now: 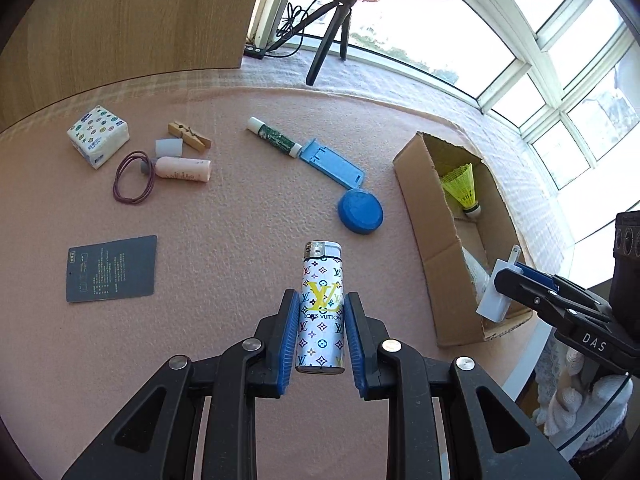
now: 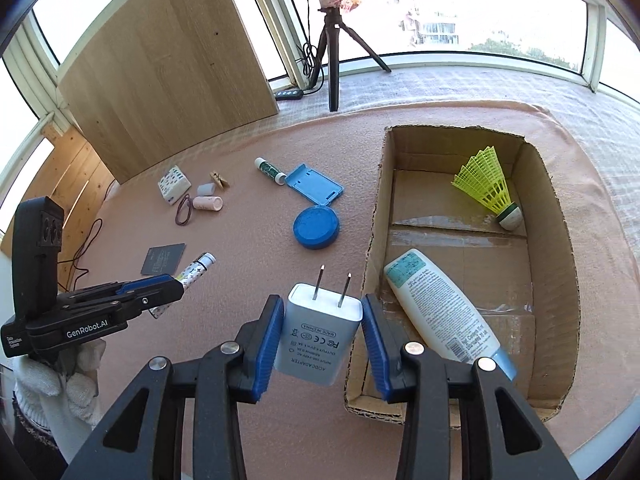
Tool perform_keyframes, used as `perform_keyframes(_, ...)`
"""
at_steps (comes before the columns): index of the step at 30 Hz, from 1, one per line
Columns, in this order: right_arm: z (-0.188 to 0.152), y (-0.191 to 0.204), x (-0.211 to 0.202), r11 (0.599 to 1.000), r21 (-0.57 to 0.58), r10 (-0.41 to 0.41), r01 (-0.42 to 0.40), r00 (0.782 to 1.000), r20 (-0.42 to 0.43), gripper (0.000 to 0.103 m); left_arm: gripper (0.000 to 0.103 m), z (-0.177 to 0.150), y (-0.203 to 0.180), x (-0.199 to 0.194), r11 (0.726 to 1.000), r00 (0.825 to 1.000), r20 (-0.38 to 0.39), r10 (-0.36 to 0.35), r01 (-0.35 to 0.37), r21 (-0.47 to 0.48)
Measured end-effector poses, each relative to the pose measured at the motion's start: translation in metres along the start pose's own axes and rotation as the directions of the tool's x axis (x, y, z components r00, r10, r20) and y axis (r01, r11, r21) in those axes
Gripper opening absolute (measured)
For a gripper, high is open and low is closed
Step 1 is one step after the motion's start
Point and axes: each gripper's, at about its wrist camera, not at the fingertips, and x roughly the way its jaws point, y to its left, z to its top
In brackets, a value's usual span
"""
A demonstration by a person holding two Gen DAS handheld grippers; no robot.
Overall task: Organize objects
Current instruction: 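Carry the lighter and charger over the box with both tools and release them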
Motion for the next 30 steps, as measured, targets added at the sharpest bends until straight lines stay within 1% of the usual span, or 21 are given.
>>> perform_keyframes(7, 0.006, -0.04, -0.022, 0.997, 0.037, -0.071, 0.07, 0.997, 0.037, 0.036, 0.025, 0.034, -0.055, 0.011, 0.995, 0.999, 0.022, -0.046, 0.044, 0.09)
perform_keyframes(14, 0.006, -0.078, -0.022, 0.99, 0.057, -0.133, 0.131, 0.991, 0.031, 0.036, 0.025, 0.063, -0.119, 0.043, 0.981, 0.998, 0.021, -0.063, 0.058, 0.186)
perform_keyframes(16, 0.006, -0.087, -0.018, 0.988, 0.058, -0.142, 0.141, 0.99, 0.023, 0.036, 0.025, 0.069, -0.136, 0.057, 0.976, 0.998, 0.013, -0.058, 0.054, 0.212)
perform_keyframes(22, 0.007, -0.106, -0.006, 0.987, 0.054, -0.154, 0.154, 0.988, -0.004, 0.036, 0.025, 0.077, -0.177, 0.098, 0.958, 1.0, -0.016, -0.008, 0.012, 0.286)
perform_keyframes(26, 0.007, -0.114, 0.002, 0.987, 0.053, -0.151, 0.152, 0.988, -0.019, 0.036, 0.025, 0.081, -0.19, 0.114, 0.953, 0.999, -0.032, 0.009, 0.001, 0.304)
perform_keyframes(30, 0.007, -0.118, 0.006, 0.988, 0.053, -0.142, 0.144, 0.989, -0.029, 0.036, 0.025, 0.083, -0.197, 0.122, 0.949, 0.999, -0.038, 0.018, -0.005, 0.317)
